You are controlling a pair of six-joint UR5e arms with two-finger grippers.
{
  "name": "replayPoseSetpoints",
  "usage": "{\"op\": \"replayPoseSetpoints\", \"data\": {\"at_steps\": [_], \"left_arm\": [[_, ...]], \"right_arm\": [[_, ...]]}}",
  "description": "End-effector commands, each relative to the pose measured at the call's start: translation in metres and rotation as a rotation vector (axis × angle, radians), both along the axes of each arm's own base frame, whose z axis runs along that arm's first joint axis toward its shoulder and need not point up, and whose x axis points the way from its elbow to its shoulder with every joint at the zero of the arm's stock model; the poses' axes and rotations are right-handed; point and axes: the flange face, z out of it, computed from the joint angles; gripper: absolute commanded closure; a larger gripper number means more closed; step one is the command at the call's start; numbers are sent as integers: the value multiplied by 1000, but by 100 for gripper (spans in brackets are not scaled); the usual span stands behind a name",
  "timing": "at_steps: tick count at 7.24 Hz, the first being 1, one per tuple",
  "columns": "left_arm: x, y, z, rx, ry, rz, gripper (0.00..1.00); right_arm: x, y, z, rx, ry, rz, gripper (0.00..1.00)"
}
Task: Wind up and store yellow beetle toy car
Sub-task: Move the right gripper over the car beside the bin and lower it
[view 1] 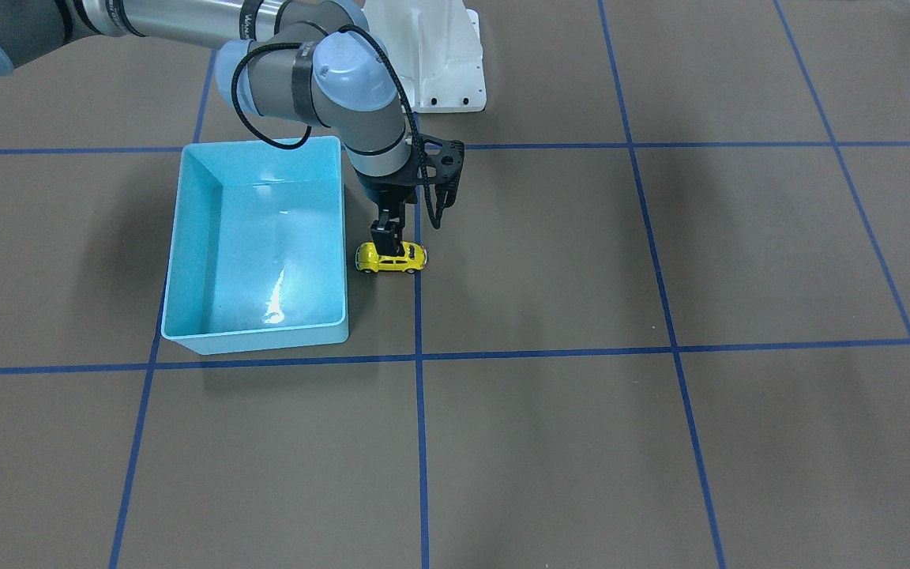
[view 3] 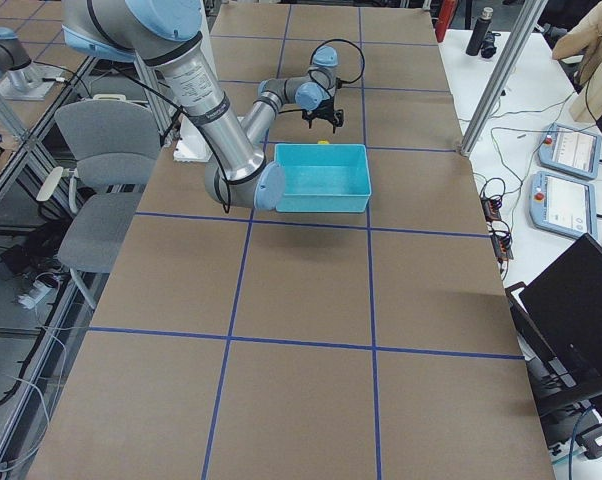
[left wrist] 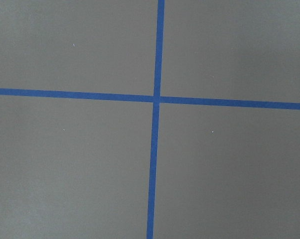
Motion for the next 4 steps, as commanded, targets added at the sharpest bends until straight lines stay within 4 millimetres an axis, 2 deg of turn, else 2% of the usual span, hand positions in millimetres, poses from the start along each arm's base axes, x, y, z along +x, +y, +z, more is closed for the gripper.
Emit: {"op": "replayPoseSetpoints", "data": {"at_steps": [1,4], "left_arm": [[0,1,0,-3,11,-1,0],[0,6,5,-15,15,-1,0]], "right_arm": [[-5,1,7,58,17,-26,0],[-15,0,29,79,59,-44,0]]}}
